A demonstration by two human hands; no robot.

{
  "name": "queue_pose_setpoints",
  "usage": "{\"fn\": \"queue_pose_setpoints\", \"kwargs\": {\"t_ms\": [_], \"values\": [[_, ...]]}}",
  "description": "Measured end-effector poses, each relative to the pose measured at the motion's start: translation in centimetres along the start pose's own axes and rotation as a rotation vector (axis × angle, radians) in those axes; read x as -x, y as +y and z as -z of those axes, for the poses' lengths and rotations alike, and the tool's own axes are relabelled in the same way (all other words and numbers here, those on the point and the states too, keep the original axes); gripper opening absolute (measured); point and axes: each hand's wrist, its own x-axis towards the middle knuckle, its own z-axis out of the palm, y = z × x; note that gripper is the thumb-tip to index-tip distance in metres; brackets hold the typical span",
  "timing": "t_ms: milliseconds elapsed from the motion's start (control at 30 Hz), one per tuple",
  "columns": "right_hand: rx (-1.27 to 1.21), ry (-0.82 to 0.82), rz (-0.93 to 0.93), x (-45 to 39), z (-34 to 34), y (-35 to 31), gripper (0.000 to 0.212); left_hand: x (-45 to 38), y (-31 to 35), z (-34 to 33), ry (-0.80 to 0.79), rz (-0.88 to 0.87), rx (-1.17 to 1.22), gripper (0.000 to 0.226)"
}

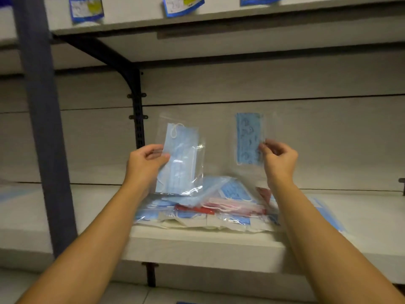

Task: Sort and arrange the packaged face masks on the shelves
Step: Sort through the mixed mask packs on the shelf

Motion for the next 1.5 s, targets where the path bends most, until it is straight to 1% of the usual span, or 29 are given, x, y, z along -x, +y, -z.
{"fn": "queue_pose_setpoints", "kwargs": {"t_ms": [67,167,233,300,367,433,500,633,800,933,1033,1167,1300,1500], "values": [[-0.031,-0.003,0.044,0.4,0.1,-0.9,0.011,1.3,1.6,0.3,0.027,0.006,0.022,0.029],[-0.071,-0.053,0.096,0.8,0.4,-2.7,0.011,3.3,3.9,0.5,0.050,-0.043,-0.042,0.032],[-0.085,-0.111,0.106,1.4,0.3,-4.2,0.013,4.6,5.2,1.0,0.071,-0.069,-0.045,0.028],[-0.070,-0.192,0.074,2.6,0.0,-5.6,0.011,6.1,6.3,1.8,0.097,-0.083,-0.031,0.022],[-0.055,-0.302,0.017,4.0,0.1,-6.6,0.005,7.9,7.3,2.7,0.117,-0.094,0.002,0.023],[-0.081,-0.382,-0.042,5.7,0.2,-7.3,0.006,10.0,8.1,3.7,0.150,-0.111,0.025,0.022],[-0.116,-0.430,-0.093,7.7,0.2,-7.7,0.006,12.1,8.4,5.2,0.201,-0.114,0.016,0.022],[-0.182,-0.552,-0.161,11.9,-0.5,-8.0,0.005,16.4,9.2,8.9,0.298,-0.093,-0.068,0.023],[-0.212,-0.702,-0.212,17.1,-2.8,-8.8,0.007,20.5,11.0,13.5,0.436,-0.112,-0.141,0.020],[-0.251,-0.779,-0.188,21.1,-4.7,-9.9,0.007,23.1,12.6,16.9,0.554,-0.093,-0.235,0.020],[-0.272,-0.826,-0.187,24.2,-6.1,-10.9,0.007,24.5,13.5,19.5,0.586,-0.109,-0.290,0.014],[-0.276,-0.864,-0.141,28.5,-8.7,-12.2,0.008,26.0,14.3,23.5,0.637,-0.124,-0.318,0.015],[-0.301,-0.886,-0.137,32.5,-11.4,-12.9,0.009,27.2,14.6,28.4,0.715,-0.152,-0.323,0.018],[-0.293,-0.882,-0.147,38.1,-15.6,-12.6,0.010,27.6,14.2,35.5,0.741,-0.177,-0.303,0.023]]}}
